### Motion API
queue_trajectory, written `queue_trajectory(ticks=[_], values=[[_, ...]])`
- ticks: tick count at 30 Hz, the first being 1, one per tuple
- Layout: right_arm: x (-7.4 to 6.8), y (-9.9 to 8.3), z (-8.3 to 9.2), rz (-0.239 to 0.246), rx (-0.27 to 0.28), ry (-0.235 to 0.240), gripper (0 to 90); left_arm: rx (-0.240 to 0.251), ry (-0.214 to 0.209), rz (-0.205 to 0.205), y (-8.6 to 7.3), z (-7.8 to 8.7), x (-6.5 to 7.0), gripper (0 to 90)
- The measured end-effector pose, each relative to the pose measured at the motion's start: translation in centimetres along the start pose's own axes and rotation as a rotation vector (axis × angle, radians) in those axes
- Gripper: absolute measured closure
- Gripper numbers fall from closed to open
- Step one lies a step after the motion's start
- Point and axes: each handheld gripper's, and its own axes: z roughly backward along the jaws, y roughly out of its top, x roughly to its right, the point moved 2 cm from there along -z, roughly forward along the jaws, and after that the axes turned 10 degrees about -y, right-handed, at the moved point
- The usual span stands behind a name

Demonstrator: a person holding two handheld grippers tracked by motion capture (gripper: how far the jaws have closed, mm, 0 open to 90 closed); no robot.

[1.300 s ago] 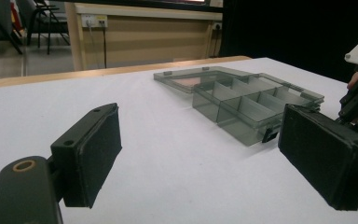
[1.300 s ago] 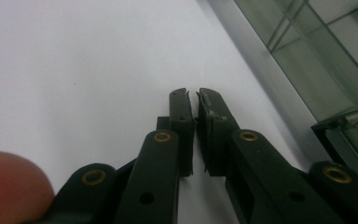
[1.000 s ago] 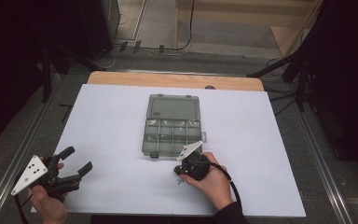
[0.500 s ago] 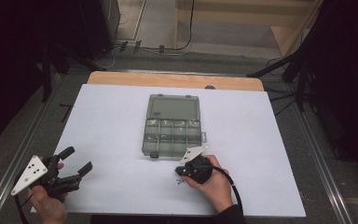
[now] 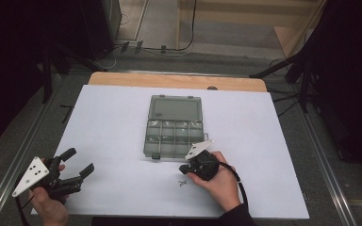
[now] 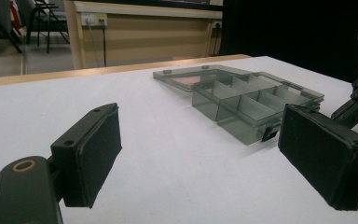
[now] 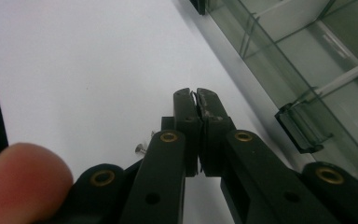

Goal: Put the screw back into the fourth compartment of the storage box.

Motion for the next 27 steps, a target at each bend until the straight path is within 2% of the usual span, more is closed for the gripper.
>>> queue_trajectory(ticks=[13,18,27], values=[[1.4,1.4,2.1,-0.005,0.018,-0.011,89.7,0.007,0.004,0.004,0.0,0.1,-0.1,13.3],[2.7,2.1,3.0,-0.014,0.025,-0.032,89.7,0.005,0.004,0.004,0.0,0.1,-0.1,13.3],[4.5,3.1,3.5,-0.03,0.024,-0.059,89.7,0.008,0.003,0.005,0.0,0.1,-0.1,13.3]])
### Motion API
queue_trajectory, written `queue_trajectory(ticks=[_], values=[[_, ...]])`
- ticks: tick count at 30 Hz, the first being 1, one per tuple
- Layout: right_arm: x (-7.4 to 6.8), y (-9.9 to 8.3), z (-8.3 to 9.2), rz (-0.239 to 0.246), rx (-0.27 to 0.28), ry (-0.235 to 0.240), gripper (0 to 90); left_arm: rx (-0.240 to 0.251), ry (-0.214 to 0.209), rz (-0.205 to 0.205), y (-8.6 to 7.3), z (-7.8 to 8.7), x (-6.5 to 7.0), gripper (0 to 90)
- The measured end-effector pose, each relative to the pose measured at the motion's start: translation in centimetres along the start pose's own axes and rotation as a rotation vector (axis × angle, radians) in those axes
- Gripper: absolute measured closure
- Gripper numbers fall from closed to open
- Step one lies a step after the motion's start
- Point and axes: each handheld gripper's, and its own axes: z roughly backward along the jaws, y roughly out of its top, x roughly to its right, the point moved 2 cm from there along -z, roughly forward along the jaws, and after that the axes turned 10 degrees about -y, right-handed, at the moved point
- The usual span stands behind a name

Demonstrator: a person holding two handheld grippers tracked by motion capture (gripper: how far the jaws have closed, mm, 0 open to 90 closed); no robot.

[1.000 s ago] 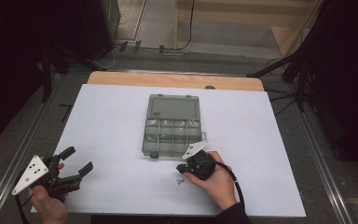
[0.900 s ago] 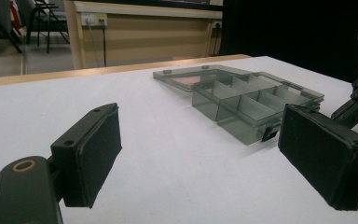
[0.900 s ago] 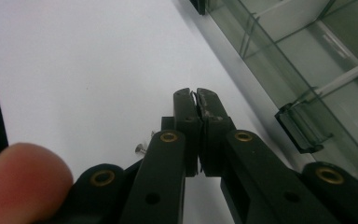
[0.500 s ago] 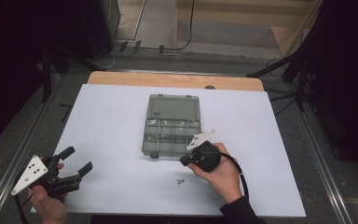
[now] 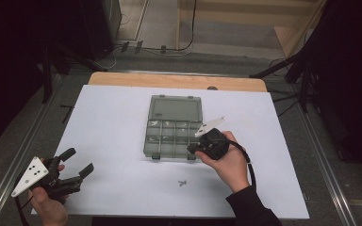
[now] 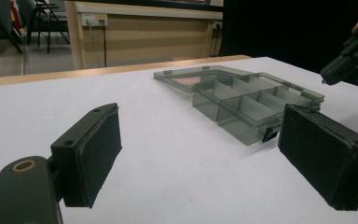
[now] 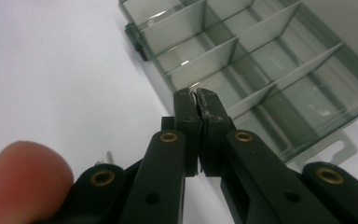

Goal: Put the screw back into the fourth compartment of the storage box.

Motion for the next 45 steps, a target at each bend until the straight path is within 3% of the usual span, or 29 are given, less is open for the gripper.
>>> queue_trajectory(ticks=[10,22,32,34,35,45], values=[[2.6,1.1,-1.2,-0.039,-0.016,-0.04,89.7,0.005,0.003,0.003,0.0,0.2,-0.2,13.3],[5.6,2.5,-3.8,-0.069,-0.102,-0.11,89.6,0.01,0.001,0.004,0.0,0.2,-0.2,13.3],[6.4,2.6,-5.8,-0.073,-0.174,-0.149,89.3,0.014,0.003,0.01,0.0,0.3,-0.3,13.3],[6.5,2.5,-6.0,-0.073,-0.185,-0.144,86.9,0.014,0.003,0.01,0.0,0.3,-0.3,13.3],[6.5,2.5,-6.1,-0.072,-0.19,-0.135,76.7,0.014,0.003,0.009,0.0,0.4,-0.3,13.3],[6.0,2.6,-3.8,-0.08,-0.139,-0.126,68.0,0.014,0.002,0.009,0.0,0.3,-0.3,13.3]])
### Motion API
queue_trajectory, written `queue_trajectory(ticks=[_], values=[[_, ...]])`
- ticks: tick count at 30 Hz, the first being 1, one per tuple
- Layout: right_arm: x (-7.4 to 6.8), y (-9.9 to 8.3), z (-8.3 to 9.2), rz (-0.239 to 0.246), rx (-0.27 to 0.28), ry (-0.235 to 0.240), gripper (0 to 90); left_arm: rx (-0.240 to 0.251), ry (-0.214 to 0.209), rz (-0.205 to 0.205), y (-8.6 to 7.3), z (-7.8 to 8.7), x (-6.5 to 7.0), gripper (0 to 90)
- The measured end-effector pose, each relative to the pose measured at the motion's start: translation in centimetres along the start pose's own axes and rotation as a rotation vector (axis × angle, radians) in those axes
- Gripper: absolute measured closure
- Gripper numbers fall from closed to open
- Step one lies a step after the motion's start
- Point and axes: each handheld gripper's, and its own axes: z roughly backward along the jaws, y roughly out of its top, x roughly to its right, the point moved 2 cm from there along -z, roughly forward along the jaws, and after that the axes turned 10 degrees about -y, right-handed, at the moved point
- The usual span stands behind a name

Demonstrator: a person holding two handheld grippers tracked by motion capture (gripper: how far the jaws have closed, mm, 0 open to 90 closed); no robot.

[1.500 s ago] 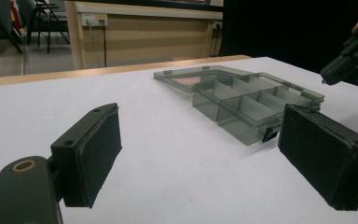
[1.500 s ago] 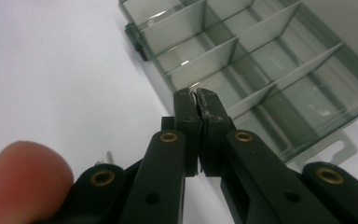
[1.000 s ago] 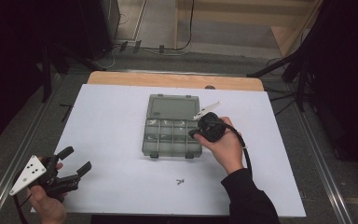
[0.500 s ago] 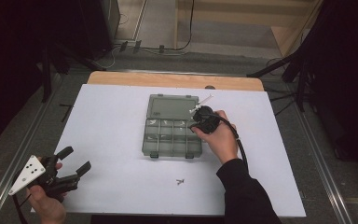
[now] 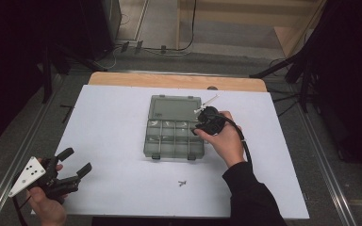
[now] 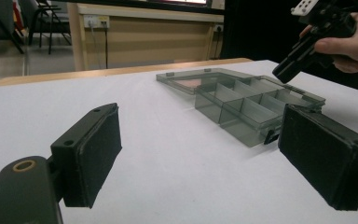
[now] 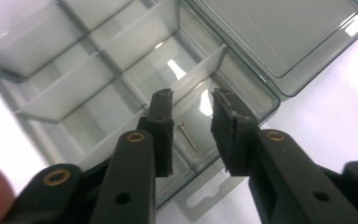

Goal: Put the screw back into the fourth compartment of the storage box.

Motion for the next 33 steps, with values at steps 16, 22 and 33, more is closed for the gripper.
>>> queue_trajectory(ticks=[16,22,33], values=[[-4.6,-2.9,4.0,0.055,0.097,0.066,55.6,-0.008,0.0,-0.004,0.0,-0.1,0.1,13.3],[-6.2,-4.1,4.4,0.073,0.109,0.075,58.2,-0.01,-0.002,-0.005,0.0,-0.1,0.2,13.3],[-9.0,-6.5,3.3,0.112,0.076,0.132,64.1,-0.015,-0.008,-0.013,0.0,-0.2,0.2,13.3]])
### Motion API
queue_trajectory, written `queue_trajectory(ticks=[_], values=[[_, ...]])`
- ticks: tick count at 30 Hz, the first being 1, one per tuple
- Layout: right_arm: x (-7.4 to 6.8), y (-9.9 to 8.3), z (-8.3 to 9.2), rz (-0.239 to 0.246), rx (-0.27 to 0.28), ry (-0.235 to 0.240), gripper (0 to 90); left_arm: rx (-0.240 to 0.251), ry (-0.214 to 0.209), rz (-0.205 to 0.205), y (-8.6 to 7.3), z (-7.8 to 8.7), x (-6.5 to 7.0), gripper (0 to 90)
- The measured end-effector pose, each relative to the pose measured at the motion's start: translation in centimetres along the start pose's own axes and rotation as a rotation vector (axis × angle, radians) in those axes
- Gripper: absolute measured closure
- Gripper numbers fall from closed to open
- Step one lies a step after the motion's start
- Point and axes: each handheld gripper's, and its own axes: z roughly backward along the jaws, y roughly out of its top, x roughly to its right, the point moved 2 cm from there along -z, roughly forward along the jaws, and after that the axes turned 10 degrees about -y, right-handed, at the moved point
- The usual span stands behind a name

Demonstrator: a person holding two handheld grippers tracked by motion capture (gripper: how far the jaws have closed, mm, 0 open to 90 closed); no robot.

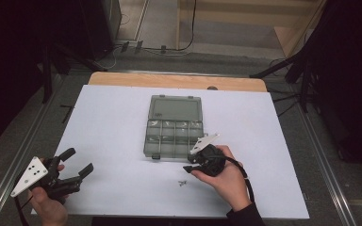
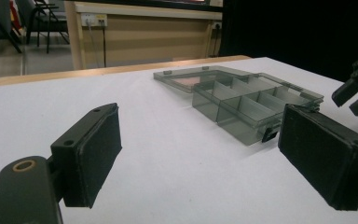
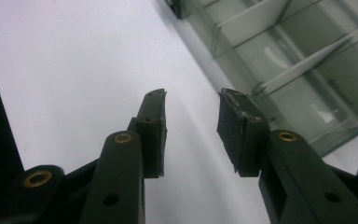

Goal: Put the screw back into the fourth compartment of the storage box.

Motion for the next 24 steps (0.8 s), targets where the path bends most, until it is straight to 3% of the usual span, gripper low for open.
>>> queue_trajectory(ticks=[12,24], values=[[-1.7,-1.1,-1.8,0.019,-0.034,0.085,71.1,0.002,0.002,0.001,0.1,0.1,-0.1,13.3],[-2.2,-1.7,-3.4,0.034,-0.069,0.102,75.3,-0.005,-0.003,0.002,0.0,-0.1,-0.1,13.3]])
